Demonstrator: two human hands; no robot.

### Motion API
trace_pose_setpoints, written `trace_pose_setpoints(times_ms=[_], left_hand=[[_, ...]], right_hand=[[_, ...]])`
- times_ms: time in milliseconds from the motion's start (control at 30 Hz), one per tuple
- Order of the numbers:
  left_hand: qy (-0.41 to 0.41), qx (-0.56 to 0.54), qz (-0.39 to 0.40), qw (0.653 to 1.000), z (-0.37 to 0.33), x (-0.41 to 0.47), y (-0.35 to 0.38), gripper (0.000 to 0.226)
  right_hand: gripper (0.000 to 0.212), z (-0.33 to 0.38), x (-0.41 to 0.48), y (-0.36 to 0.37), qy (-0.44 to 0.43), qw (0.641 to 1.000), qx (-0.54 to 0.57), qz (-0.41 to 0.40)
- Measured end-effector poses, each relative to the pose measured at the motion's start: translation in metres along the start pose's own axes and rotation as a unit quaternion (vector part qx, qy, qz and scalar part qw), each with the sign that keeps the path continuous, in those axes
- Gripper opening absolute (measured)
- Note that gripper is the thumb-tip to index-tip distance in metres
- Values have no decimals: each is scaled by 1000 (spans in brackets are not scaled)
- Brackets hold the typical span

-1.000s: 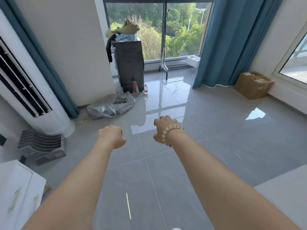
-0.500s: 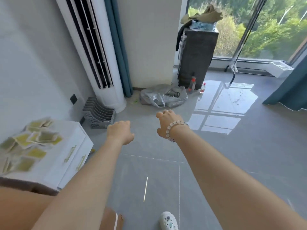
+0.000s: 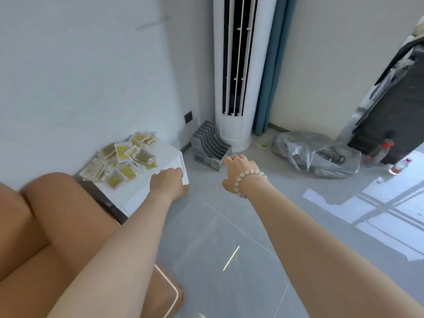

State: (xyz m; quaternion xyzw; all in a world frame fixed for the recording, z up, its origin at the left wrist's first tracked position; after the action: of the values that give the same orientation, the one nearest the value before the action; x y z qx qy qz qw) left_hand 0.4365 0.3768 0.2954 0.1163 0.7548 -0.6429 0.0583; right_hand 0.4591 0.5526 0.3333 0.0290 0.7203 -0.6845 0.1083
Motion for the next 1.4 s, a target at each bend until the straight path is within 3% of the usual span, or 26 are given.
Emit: trace_pose_setpoints(times_ms=[200,433,600,733,967,1400], left_hand=[[-64,-5,11,998,52,35,-3,40],[-99,-29,16,995,110,110,-20,41],[-137,-30,-19,990,165,172,-53,34],[-149,-39,-35,987,199,216,-67,40],[-179,-76,-6,981,250,257,-47,41],[-313,-132,37,940,350,346,-7,43]], right_hand=[[49,41,65,4,-79,996,-16,24],[48,87,168,-3,-112,993,-31,29],[40,120,244,-18,-134,990,-22,27],[40,136,295,-14,-133,990,-20,38],[47,163,359,10,-158,982,-54,83],[49,246,532,50,-249,953,-62,162]])
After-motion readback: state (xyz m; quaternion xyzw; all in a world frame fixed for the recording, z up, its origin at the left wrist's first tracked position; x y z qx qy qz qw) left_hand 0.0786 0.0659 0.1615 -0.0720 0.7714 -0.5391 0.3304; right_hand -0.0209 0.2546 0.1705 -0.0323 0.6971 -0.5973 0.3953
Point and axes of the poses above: each hand's wrist, its own x-axis towards the middle knuckle, its own y-axis out of the palm, z = x × y, the point moved 4 cm from there along x, towards the middle knuckle, and after that the axes turned 10 degrees about -x, right-handed, at the moved point
